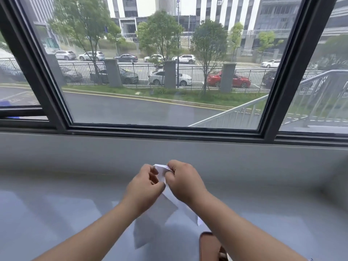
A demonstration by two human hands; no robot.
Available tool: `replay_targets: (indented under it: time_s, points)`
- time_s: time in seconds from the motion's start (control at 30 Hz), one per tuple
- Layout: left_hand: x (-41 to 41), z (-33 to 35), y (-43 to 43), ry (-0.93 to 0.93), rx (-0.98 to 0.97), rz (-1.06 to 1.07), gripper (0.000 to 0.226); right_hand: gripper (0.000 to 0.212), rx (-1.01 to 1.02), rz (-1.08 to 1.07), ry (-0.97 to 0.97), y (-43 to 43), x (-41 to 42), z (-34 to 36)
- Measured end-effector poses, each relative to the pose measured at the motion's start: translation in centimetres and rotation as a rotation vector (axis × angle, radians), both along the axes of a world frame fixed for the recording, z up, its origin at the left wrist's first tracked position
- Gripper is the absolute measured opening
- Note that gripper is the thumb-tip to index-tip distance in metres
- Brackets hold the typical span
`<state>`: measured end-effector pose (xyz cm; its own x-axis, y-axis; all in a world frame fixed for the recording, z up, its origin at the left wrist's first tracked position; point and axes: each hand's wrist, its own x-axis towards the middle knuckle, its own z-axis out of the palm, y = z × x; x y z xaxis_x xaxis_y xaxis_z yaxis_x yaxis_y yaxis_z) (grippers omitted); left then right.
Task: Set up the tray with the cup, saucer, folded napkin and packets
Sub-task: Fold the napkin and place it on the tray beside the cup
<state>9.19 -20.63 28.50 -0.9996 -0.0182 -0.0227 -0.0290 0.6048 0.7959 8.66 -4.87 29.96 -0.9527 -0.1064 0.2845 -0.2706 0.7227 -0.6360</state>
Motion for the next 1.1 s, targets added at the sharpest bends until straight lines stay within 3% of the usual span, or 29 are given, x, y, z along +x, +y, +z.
replay_targets:
  time_s: [0.1, 0.23, 0.33, 0.47, 0.63, 0.8, 1.1]
  points:
    - [-0.2, -1.4, 0.2, 0.060, -0.228, 0.059, 0.034, 0.025, 0.005, 0.114, -0.009, 0.7, -0.3, 0.5]
    - [-1.2, -2.4, -1.7, 0.098, -0.338, 0.068, 0.041, 0.027, 0.022, 0.174, 0.010, 1.5, 0.1, 1.3]
    - [-2.0, -2.6, -4.2, 0.012, -0.405, -0.001, 0.020, 0.020, 0.037, 0.150, 0.007, 2.3, 0.6, 2.1]
    - [-3.2, -2.6, -7.6, 0.036, -0.474, -0.046, 0.015, 0.009, 0.229, 0.063, -0.061, 3.8, 0.7, 2.4]
    - [-4.4, -2.3, -11.8, 0.137, -0.577, -0.134, 0.017, 0.011, 0.498, -0.068, -0.185, 4.7, 1.7, 0.4]
    - [-4.5, -1.7, -15.2, 0.183, -0.595, -0.212, 0.010, 0.023, 0.614, -0.145, -0.230, 4.0, 2.3, -0.7]
    - [-4.8, 1.5, -19.6, 0.127, -0.846, -0.463, 0.038, 0.023, 0.727, -0.233, -0.243, 2.9, 3.4, 2.7]
